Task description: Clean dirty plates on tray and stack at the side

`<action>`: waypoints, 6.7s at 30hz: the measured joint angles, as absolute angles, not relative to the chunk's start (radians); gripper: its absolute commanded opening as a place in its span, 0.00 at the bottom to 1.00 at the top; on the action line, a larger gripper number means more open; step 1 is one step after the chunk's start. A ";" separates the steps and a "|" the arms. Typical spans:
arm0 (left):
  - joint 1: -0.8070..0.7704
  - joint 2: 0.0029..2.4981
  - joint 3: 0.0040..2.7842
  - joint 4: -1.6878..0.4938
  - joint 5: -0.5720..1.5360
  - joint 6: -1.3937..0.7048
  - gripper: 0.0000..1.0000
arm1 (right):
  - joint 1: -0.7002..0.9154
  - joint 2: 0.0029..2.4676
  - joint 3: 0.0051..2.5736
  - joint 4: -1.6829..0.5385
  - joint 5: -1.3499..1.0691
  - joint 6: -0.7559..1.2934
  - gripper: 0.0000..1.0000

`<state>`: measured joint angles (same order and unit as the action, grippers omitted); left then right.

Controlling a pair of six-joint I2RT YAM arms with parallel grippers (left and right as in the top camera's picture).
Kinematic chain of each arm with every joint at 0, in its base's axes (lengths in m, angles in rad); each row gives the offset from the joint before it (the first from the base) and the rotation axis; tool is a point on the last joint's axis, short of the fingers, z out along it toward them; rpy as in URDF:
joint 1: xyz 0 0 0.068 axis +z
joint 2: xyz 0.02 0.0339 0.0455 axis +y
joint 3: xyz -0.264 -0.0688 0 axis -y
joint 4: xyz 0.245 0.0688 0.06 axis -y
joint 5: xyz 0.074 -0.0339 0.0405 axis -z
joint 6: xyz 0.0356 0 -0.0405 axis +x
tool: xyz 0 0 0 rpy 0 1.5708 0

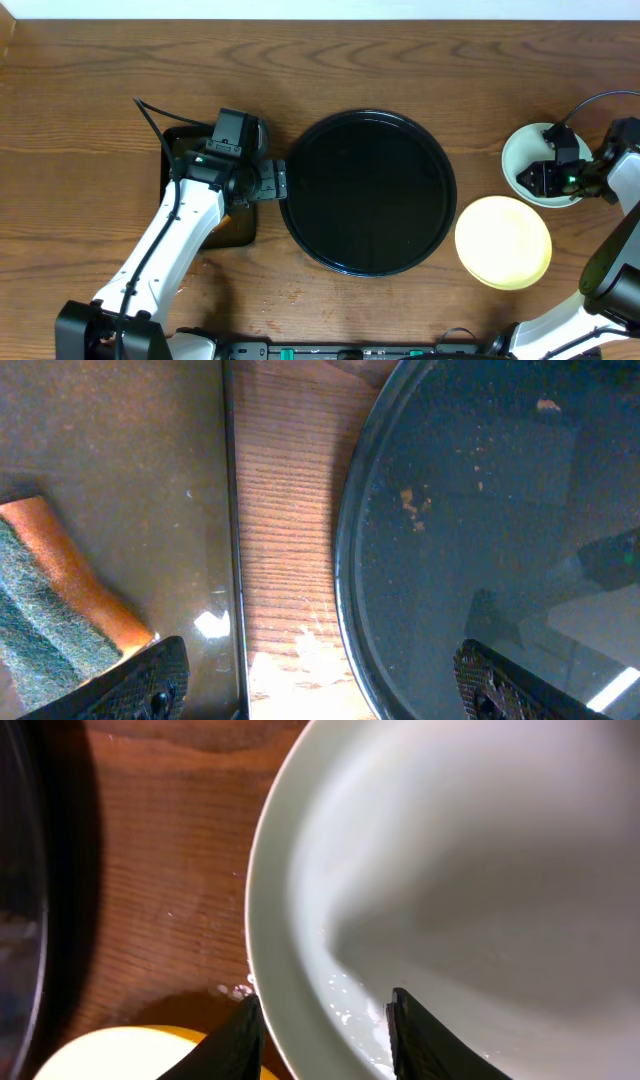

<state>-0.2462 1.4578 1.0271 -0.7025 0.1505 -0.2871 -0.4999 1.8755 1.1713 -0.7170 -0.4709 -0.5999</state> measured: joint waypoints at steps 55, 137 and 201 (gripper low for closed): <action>-0.246 1.458 1.028 -0.702 0.150 -0.287 0.86 | -0.516 1.408 0.702 -0.756 0.046 0.343 0.37; -0.246 1.458 1.028 -0.702 0.150 -0.287 0.86 | -0.551 1.662 0.884 -0.115 0.067 0.495 0.40; -0.246 1.458 1.028 -0.702 0.150 -0.287 0.86 | 0.059 0.748 0.900 -0.756 -0.521 0.201 0.99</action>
